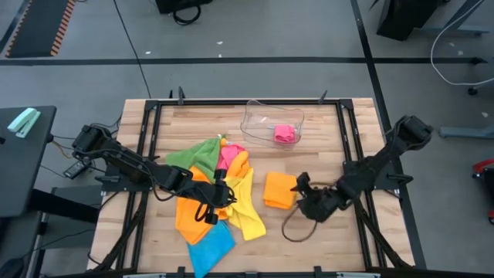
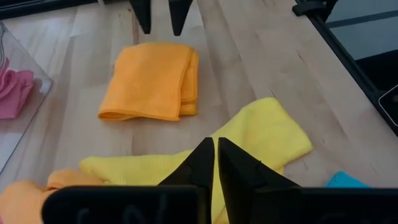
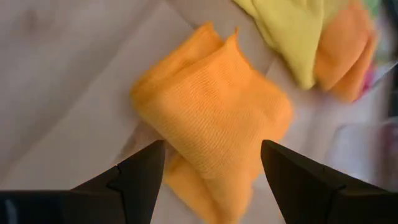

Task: Fold microfiber towels
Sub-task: Fold the right orange microfiber cloth

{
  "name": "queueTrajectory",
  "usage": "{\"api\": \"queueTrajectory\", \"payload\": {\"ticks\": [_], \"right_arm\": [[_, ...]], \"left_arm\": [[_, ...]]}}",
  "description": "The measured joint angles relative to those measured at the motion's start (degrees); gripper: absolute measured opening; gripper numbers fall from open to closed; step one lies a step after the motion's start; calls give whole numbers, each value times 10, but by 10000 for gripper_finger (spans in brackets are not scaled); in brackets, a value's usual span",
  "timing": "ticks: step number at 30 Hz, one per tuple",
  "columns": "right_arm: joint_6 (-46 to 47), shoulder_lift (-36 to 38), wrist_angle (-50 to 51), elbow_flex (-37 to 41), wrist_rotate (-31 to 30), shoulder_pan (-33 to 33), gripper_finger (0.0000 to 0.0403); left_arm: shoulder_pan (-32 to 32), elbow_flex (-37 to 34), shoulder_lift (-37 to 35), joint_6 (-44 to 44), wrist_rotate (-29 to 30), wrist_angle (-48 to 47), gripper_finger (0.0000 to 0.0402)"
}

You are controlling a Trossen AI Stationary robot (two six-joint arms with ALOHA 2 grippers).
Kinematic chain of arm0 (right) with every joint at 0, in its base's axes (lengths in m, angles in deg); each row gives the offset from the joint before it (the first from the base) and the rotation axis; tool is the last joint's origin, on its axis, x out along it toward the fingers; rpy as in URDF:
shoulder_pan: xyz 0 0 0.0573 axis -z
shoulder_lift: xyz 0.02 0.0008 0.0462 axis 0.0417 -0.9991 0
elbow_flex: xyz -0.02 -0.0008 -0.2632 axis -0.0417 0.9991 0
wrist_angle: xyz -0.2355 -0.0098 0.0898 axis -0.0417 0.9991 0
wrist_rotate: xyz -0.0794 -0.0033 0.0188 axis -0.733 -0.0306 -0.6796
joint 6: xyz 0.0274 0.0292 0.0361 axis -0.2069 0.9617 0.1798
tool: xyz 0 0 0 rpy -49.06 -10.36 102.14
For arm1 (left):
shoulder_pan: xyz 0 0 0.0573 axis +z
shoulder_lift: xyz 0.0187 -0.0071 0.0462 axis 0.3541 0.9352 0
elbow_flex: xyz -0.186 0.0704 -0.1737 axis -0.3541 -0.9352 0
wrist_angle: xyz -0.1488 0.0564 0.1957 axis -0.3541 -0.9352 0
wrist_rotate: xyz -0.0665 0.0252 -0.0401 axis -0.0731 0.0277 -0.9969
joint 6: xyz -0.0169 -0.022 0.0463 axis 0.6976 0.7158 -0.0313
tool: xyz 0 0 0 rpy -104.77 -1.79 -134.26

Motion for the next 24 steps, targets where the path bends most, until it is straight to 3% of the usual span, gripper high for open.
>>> {"api": "queueTrajectory", "payload": {"ticks": [2, 8, 19, 24], "right_arm": [[-37, -17, -5, 0, -33, -18, 274], [-50, -73, -6, 0, -32, -23, 274], [-169, -148, -149, 0, -71, 21, 274], [-187, -160, -207, 0, -72, 29, 241]], "left_arm": [[0, 0, 0, 3, 0, 1, 25], [0, 0, 0, 18, 0, 1, 29], [3, 0, 0, 17, 0, 1, 21], [1, 0, 0, 19, 0, -2, 28]]}}
